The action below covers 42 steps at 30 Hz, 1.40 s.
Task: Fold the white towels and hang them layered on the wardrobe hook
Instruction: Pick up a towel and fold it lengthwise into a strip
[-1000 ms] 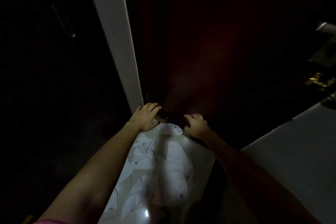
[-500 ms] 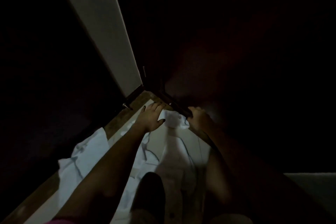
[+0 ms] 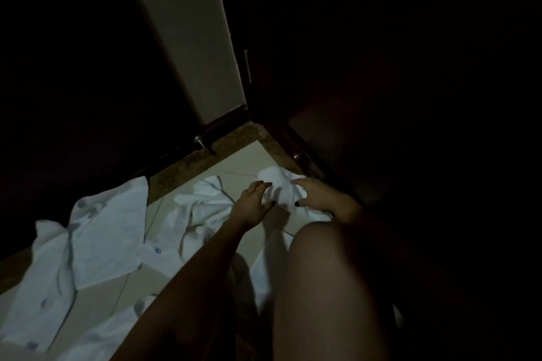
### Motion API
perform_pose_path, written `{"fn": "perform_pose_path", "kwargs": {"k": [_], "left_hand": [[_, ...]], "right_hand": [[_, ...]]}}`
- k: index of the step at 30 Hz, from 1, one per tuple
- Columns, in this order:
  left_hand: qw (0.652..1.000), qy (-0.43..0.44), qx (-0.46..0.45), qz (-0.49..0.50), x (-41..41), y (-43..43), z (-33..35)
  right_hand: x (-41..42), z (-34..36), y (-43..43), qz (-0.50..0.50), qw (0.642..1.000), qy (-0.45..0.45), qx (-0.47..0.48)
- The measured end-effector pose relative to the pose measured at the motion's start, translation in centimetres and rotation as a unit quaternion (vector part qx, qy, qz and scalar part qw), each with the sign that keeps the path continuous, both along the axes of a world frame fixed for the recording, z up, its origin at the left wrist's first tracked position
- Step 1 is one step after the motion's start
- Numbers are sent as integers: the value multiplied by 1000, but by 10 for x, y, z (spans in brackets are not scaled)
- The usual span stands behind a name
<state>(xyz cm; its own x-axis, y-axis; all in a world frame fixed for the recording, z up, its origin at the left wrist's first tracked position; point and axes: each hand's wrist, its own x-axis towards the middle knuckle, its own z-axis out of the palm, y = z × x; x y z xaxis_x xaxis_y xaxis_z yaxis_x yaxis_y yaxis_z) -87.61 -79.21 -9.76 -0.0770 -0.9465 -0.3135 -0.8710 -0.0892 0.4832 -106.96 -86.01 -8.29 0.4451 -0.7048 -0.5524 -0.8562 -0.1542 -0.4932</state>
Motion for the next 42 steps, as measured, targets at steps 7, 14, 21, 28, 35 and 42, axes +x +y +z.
{"fn": "perform_pose_path", "kwargs": {"k": [7,14,21,28,35,42], "left_hand": [[998,46,31,9,-4,-4,-45],[995,56,70,45,1,-29,-81],[969,199,32,143,5,-38,-80],[924,334,-5,185,0,-45,35],[896,402,-24,186,15,-38,219],[869,457,40,187,61,-7,409]], "right_hand": [[0,-80,12,-32,998,-26,-44],[21,-126,8,-24,991,38,-127],[13,-94,1,-140,977,-107,-117],[17,65,-18,-178,960,-184,-112],[18,267,-4,-197,956,-189,-108],[58,454,27,-225,958,-169,-60]]}}
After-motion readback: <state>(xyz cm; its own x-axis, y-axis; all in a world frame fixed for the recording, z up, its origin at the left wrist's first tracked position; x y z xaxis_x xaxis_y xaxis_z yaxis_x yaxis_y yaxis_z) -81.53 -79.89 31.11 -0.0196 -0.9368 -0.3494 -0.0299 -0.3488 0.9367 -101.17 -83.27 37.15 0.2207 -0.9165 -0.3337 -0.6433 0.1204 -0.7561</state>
